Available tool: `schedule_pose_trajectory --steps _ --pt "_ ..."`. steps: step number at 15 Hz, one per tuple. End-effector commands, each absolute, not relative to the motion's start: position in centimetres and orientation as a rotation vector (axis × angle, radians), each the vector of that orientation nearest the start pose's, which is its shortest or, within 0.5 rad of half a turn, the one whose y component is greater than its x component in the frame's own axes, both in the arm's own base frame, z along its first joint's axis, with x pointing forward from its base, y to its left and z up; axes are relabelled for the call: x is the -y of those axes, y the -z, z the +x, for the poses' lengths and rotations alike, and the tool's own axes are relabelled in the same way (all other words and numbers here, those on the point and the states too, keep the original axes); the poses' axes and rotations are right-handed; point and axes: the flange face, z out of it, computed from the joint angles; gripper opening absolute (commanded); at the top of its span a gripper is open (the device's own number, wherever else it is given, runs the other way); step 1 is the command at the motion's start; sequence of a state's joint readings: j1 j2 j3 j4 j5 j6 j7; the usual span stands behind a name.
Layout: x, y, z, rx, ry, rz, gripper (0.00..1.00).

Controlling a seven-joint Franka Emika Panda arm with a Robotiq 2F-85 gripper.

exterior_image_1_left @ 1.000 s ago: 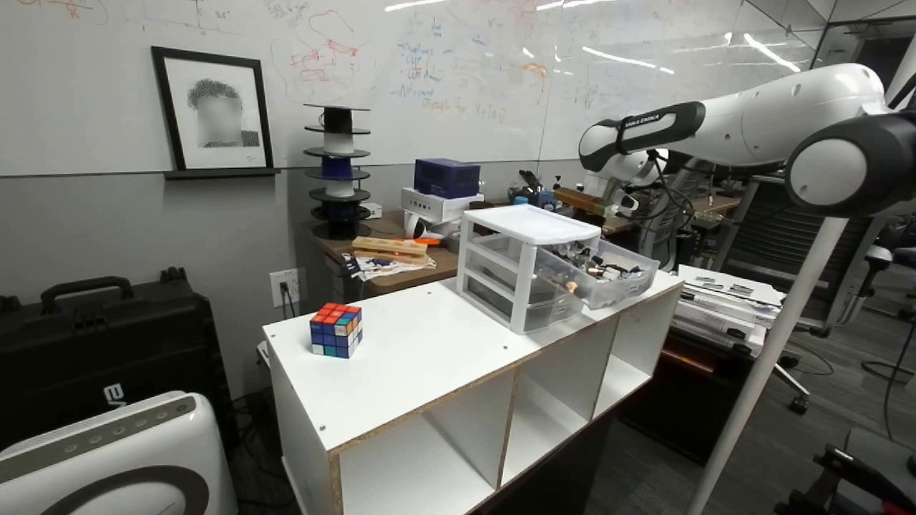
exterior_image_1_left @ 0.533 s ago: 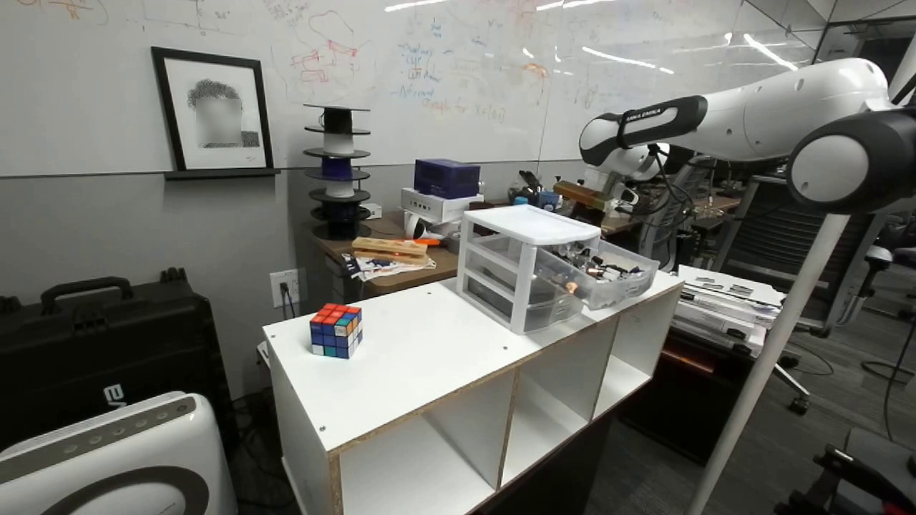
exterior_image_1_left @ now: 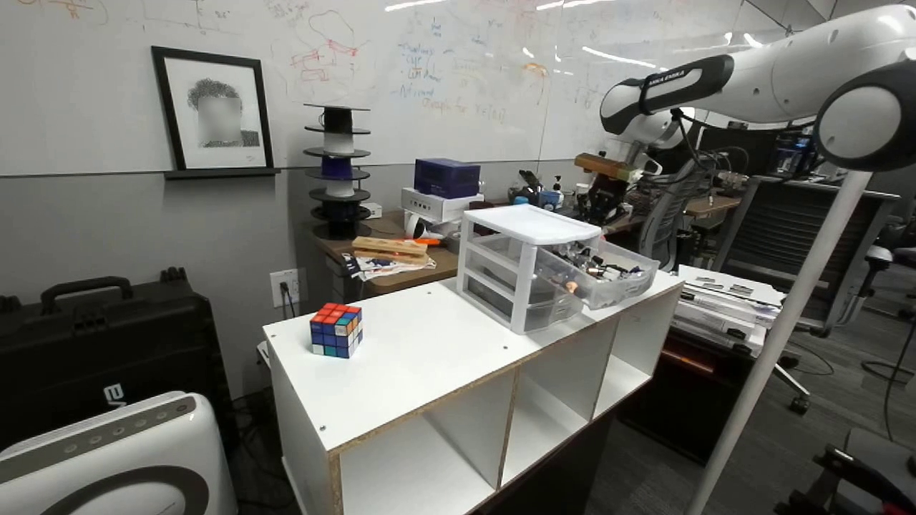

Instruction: Pick up the plastic and grey object from the right side of the counter and place them inside the topmost drawer, push the drawer closed

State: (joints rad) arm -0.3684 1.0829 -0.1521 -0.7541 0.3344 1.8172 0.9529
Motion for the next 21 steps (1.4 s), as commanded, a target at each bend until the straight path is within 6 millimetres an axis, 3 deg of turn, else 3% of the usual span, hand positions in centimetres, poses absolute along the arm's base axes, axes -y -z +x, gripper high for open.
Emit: schedule_pose_trajectory --steps 1,8,12,16,21 --pt "33.5 -30.7 69.1 -1.965 -0.188 -2.231 0.02" --pt "34.3 -32.4 61.6 -1.712 -0.404 -2.525 0.02" --pt "32.9 -33.6 57.8 -1.519 -0.492 -2.763 0.02" --pt "29.7 -35.2 54.9 -1.229 -0.532 -2.945 0.02" --pt "23.0 -37.9 52.2 -0.858 -0.413 -3.009 0.02"
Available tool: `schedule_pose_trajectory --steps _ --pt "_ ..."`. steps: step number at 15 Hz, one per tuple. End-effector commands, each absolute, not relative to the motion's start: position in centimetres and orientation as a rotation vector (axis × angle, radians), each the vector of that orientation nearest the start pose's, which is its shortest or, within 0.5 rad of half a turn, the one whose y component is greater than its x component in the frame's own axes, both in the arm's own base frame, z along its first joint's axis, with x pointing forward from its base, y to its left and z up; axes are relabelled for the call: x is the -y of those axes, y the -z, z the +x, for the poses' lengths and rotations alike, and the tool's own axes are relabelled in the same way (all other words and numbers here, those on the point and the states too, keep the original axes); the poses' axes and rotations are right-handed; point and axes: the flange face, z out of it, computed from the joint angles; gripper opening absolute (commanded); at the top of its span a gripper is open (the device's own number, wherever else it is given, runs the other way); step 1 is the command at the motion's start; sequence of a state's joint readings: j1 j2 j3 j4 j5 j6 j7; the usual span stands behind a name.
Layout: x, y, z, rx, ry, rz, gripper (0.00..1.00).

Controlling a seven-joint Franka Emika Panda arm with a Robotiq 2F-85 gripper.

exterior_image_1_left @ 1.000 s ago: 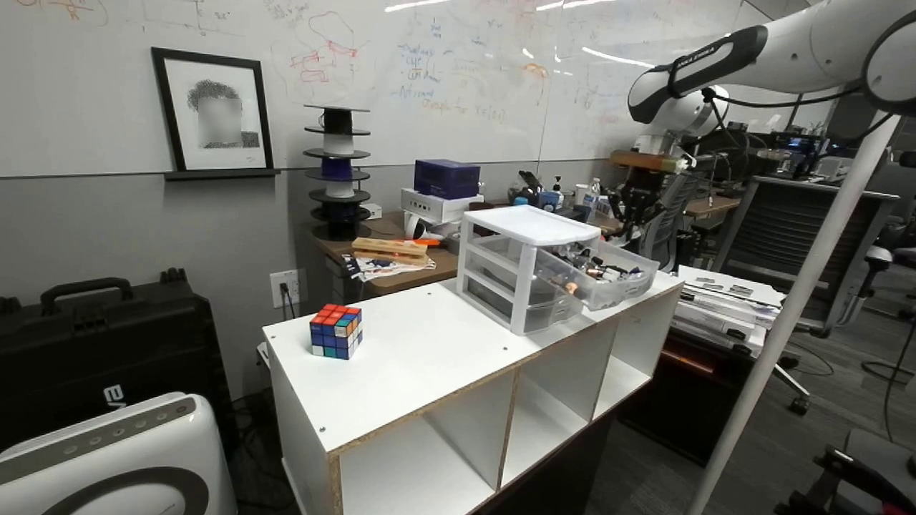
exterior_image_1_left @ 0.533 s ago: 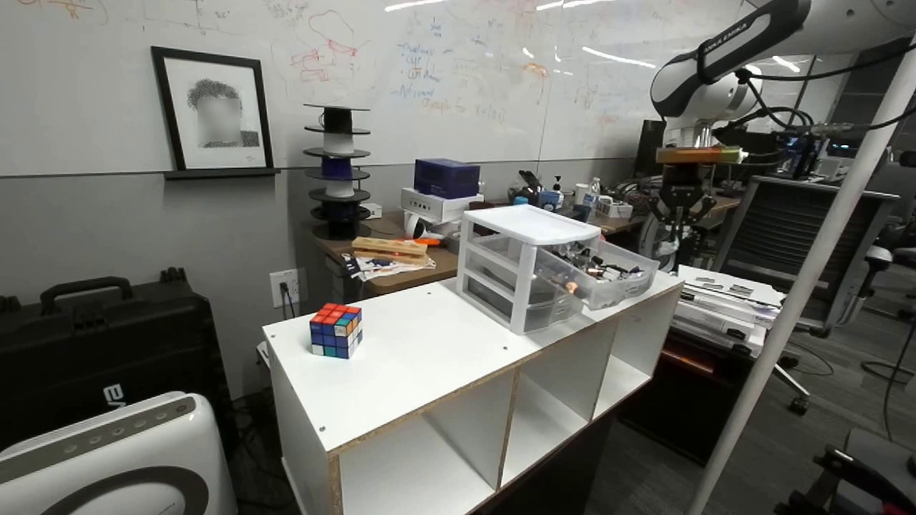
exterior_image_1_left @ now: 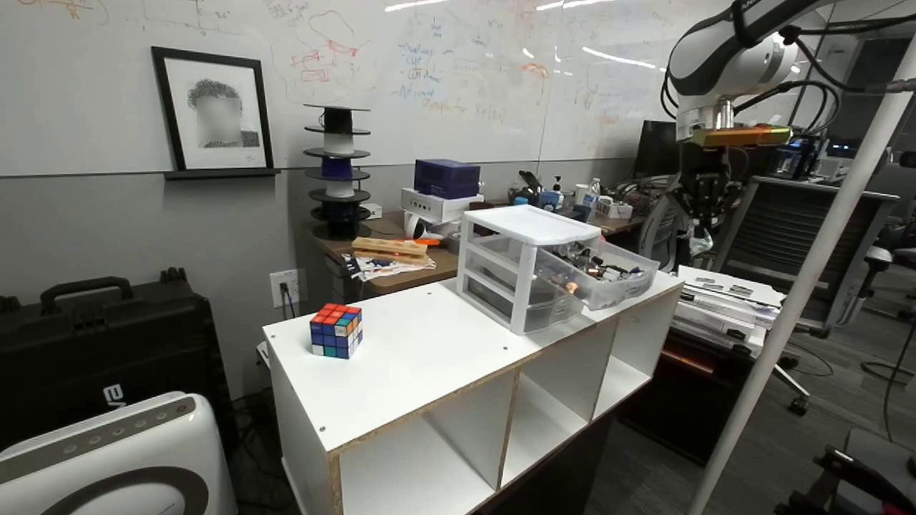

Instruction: Pick up the plastic and grey object from the right side of the counter and place them inside the topmost drawer, push the drawer closed

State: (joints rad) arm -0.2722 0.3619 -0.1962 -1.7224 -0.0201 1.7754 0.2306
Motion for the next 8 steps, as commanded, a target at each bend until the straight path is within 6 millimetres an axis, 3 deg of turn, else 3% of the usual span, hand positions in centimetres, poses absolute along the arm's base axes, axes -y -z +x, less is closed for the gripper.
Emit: schedule_pose_trajectory --steps 1,8 --pt "21.4 -38.4 51.4 -0.784 -0.401 -3.010 0.02" --pt "8.3 -41.4 44.9 -0.414 -0.341 -2.862 0.02"
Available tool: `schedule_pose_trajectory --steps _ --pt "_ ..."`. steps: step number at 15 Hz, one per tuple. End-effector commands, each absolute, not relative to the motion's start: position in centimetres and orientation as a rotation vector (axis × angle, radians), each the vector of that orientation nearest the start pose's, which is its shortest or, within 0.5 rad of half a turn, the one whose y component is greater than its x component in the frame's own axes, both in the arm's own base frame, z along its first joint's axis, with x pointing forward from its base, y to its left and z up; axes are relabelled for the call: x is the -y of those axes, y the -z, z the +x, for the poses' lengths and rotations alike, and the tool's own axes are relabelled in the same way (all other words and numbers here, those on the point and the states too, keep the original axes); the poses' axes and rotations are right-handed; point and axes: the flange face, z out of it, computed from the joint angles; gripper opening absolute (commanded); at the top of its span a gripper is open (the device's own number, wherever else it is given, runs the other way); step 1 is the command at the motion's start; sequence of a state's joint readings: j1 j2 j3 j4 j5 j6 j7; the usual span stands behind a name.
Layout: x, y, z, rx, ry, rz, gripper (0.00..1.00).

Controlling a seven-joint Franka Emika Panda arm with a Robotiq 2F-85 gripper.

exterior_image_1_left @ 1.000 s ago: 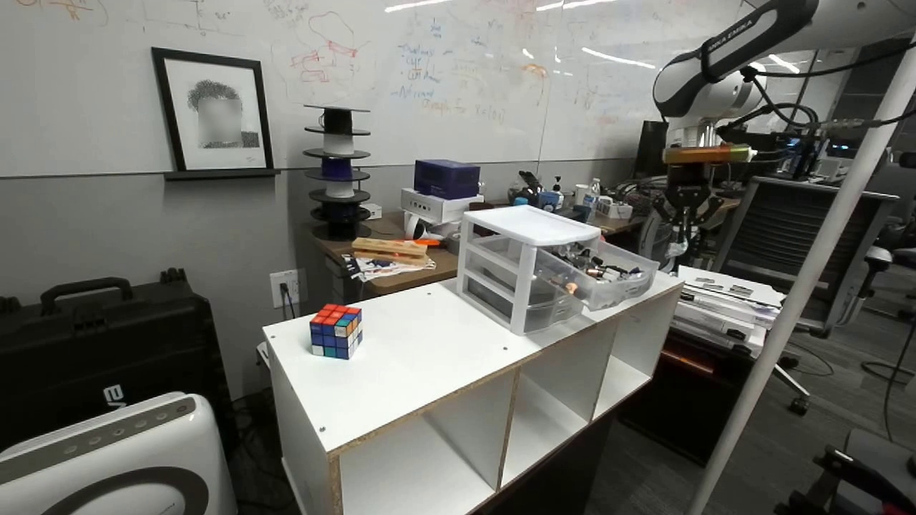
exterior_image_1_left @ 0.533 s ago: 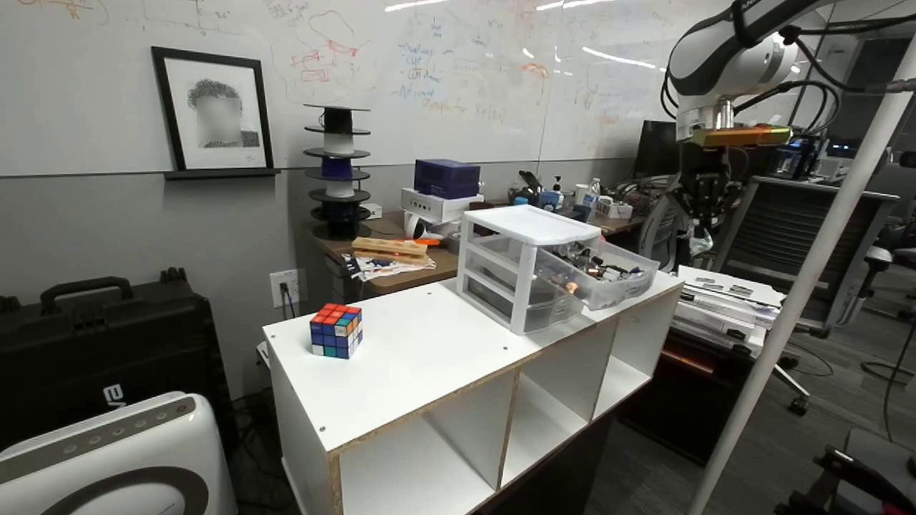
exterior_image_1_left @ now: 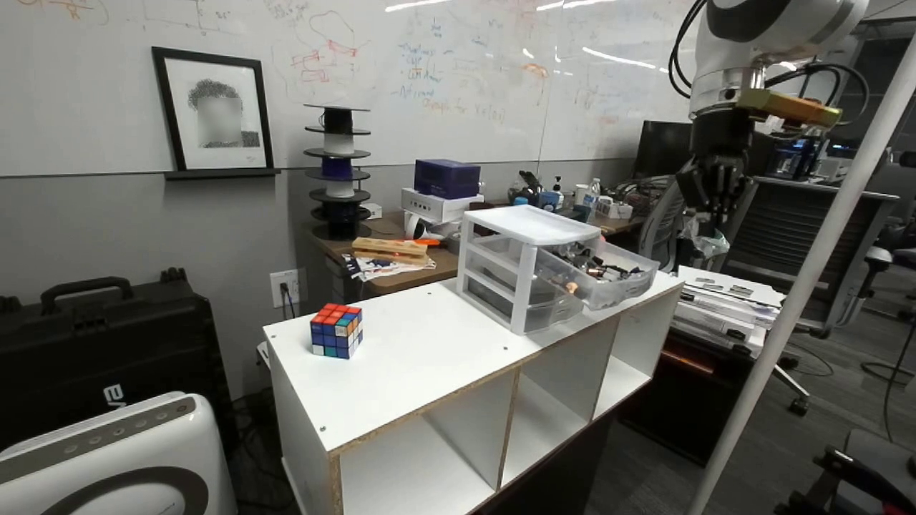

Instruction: Pick up the plastic and grey object from the right side of the counter and place them inside the topmost drawer, push the drawer closed

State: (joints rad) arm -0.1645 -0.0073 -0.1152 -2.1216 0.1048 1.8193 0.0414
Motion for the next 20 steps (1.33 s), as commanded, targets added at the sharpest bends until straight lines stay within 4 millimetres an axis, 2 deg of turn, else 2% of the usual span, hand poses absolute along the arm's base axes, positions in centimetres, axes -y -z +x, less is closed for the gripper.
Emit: schedule_pose_trajectory --steps 1,4,7,10,14,17,20 --pt "6.4 -42.0 44.0 -0.388 -0.329 -2.832 0.02" --pt "0.7 -43.8 41.3 -0.345 -0.245 -2.760 0.02" --pt "-1.9 -45.0 40.9 -0.351 -0.099 -2.734 0.02" --pt "-2.0 -45.8 42.2 -0.466 0.060 -2.728 0.02" --pt "-0.7 -46.3 45.0 -0.658 0.222 -2.693 0.02" --pt "0.5 -45.3 46.9 -0.764 0.253 -2.679 0.02" --pt "2.0 -43.3 48.9 -0.863 0.244 -2.675 0.02"
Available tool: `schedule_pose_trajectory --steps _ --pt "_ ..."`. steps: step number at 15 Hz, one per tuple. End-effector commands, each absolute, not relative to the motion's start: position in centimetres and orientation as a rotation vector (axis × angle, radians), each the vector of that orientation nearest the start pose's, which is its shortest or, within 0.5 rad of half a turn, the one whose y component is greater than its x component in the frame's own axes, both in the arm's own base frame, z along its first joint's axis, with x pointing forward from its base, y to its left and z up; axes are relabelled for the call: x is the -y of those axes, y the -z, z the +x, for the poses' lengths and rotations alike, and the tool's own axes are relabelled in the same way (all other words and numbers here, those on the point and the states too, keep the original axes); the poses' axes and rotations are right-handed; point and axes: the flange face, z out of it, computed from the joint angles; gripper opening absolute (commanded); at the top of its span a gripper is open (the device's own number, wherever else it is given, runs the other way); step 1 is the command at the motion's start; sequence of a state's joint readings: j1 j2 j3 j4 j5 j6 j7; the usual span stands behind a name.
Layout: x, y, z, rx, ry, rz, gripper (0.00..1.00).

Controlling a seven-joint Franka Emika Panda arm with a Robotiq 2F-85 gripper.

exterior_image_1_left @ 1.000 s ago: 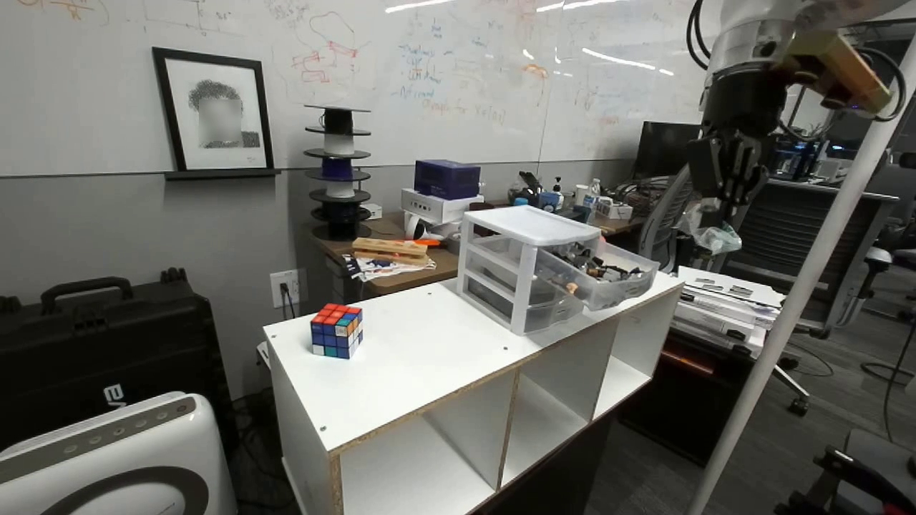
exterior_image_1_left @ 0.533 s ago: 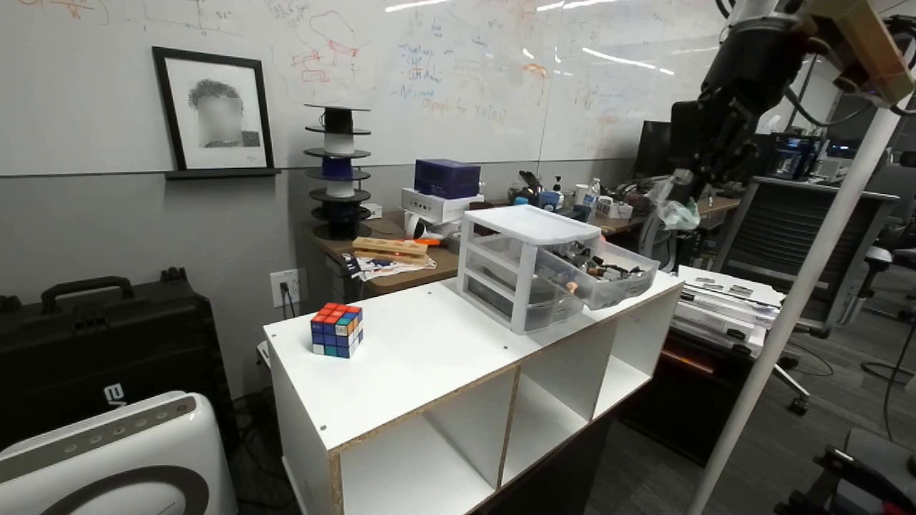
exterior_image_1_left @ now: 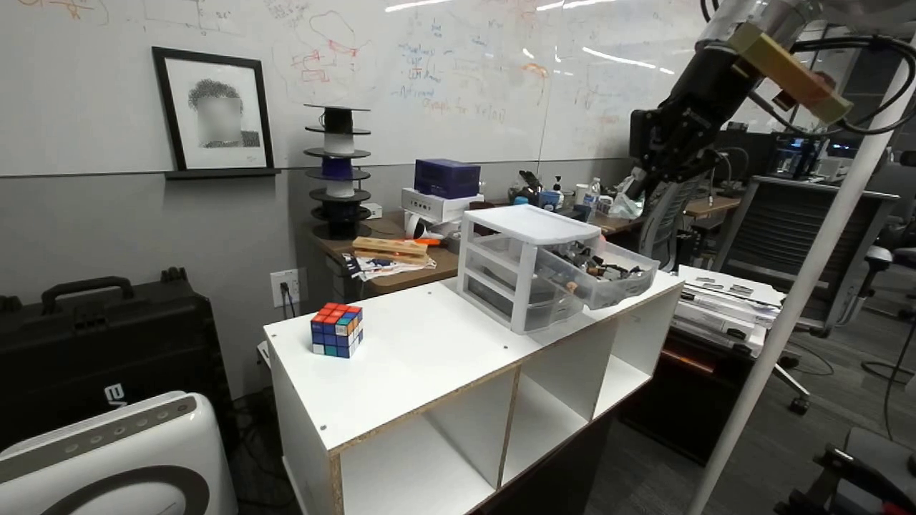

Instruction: Pick up the plastic and grey object from the right side of the counter and place them inside the topmost drawer, push the drawer closed

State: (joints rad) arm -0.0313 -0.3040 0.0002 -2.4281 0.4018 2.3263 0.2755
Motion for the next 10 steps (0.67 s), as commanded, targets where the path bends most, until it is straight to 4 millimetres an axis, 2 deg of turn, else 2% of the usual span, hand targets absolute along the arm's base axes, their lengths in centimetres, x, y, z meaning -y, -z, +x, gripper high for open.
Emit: schedule_pose_trajectory --steps 1,5,10 --pt "2.8 -42.6 49.6 -0.906 0.237 -2.671 0.02" --pt "5.3 -40.3 51.7 -1.049 0.198 -2.658 0.02" --pt "6.4 -38.0 53.1 -1.149 0.105 -2.664 0.02"
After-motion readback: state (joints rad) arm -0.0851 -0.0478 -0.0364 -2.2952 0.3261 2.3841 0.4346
